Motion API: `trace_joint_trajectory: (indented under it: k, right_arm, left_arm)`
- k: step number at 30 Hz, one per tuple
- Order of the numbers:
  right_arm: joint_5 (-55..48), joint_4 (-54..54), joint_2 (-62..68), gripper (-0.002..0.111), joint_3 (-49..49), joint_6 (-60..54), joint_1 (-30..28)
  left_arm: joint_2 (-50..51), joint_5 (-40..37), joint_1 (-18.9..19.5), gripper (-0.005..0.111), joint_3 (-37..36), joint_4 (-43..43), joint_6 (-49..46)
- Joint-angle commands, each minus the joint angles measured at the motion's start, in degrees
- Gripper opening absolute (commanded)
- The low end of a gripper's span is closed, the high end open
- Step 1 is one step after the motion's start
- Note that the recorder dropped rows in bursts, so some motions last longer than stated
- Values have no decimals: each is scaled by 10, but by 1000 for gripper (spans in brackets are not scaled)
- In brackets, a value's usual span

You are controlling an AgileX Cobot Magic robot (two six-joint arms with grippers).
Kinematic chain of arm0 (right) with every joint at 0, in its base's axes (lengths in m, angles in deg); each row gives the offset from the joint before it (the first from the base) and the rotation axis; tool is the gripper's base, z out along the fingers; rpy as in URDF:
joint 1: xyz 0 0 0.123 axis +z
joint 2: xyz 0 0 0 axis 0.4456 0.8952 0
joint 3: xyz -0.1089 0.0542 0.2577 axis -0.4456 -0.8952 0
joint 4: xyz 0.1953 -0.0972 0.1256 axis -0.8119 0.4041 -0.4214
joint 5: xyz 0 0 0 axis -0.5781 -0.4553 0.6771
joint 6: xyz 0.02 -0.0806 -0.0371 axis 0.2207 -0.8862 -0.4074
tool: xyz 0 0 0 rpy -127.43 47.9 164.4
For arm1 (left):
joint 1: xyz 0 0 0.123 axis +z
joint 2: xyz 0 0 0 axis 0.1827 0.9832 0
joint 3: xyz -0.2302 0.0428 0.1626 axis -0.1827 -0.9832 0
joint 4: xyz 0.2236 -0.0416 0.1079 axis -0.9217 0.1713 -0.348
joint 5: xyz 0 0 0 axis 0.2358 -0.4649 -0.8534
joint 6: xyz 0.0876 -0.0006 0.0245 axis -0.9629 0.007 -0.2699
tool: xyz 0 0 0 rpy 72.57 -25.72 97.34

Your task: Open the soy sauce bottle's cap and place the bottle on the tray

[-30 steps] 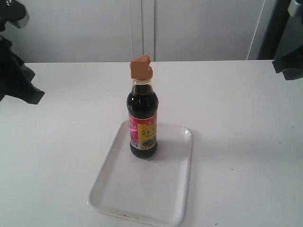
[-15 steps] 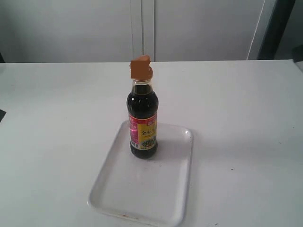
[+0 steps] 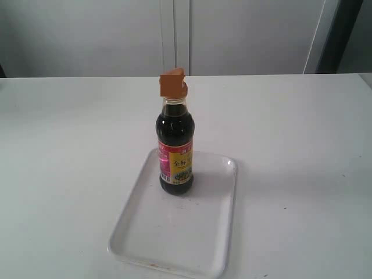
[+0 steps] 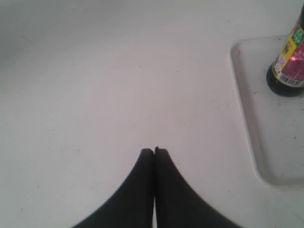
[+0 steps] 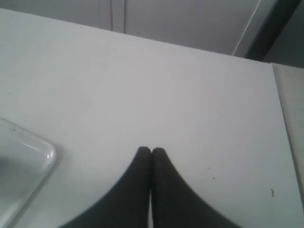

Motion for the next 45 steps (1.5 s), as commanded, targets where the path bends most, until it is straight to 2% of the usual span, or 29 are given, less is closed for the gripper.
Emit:
trace_joint_trajectory:
  k: [1,10,19,29,45]
  right_arm:
    - [31,-5,-55,0,-32,-9,-1]
    - [78,-5,-174,0,-106,-33,-1]
    - [87,-5,-236,0,-164,-33,-1]
    - [105,-12,-302,0,-197,-21,-1]
    - [104,-12,-307,0,-197,-15,-1]
  left_arm:
    - [-50,41,1,0,-37,-2,7]
    - [-120,68,1,0,-81,-8,7]
    - [-184,93,1,0,-131,-7,23]
    - [-254,92,1,0,-153,-7,32]
    - [-261,89,1,0,-153,-12,29]
